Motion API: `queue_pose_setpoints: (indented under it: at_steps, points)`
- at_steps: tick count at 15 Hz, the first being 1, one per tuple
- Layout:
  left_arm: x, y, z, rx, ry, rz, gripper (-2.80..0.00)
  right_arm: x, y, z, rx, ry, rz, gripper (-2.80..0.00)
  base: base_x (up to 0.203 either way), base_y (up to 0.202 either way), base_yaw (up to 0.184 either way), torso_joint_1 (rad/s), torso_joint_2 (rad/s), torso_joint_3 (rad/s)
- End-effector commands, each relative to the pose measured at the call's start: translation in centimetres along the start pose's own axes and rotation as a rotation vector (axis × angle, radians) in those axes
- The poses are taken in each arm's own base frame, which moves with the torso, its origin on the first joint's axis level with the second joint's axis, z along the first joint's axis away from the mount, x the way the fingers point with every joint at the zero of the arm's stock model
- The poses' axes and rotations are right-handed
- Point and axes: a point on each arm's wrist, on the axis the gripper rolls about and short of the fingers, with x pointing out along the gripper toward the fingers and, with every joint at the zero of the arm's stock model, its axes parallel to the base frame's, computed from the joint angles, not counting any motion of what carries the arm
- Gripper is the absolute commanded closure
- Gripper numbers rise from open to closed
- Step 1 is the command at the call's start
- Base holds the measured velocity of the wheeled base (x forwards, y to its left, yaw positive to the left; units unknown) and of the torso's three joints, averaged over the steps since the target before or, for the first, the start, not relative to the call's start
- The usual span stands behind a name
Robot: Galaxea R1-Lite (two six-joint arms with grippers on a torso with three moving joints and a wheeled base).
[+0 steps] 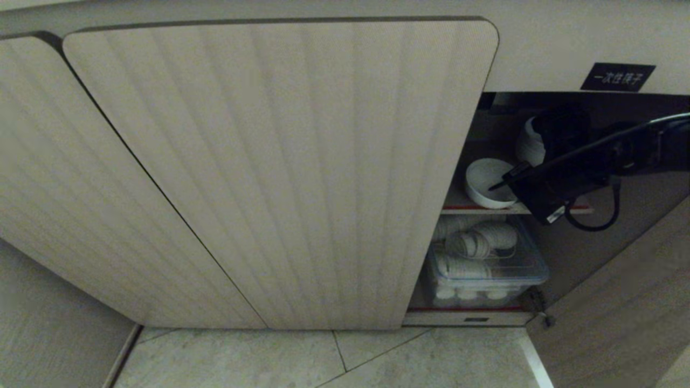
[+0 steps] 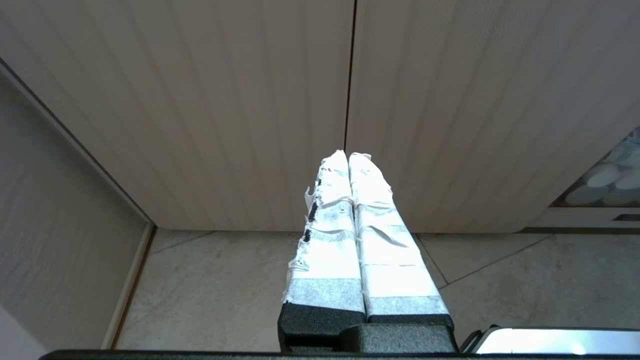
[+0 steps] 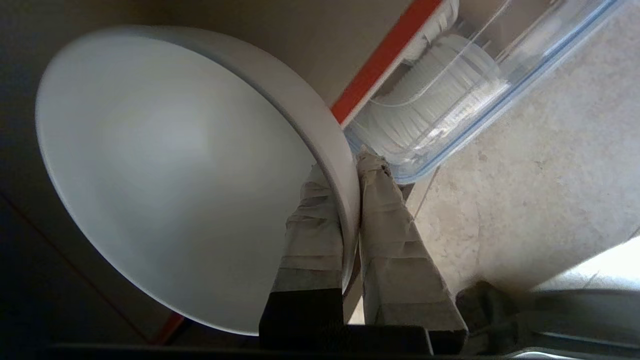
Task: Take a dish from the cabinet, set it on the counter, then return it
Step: Put it back into the cabinet
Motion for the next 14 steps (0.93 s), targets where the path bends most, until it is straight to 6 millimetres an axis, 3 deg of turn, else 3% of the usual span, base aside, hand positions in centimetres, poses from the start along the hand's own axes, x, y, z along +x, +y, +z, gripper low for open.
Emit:
queue_pose_setpoints:
  at_steps: [1, 14]
  points:
    - [0.0, 0.0, 0.0, 0.000, -0.001, 0.000, 0.00, 0.4, 0.0, 0.2, 0.009, -0.002, -0.003, 0.00, 0.000, 0.000, 0.000, 0.000, 0.00, 0.000]
    - [0.0, 0.0, 0.0, 0.000, -0.001, 0.000, 0.00, 1.9, 0.2, 0.5, 0.019, -0.002, -0.018, 0.00, 0.000, 0.000, 0.000, 0.000, 0.00, 0.000]
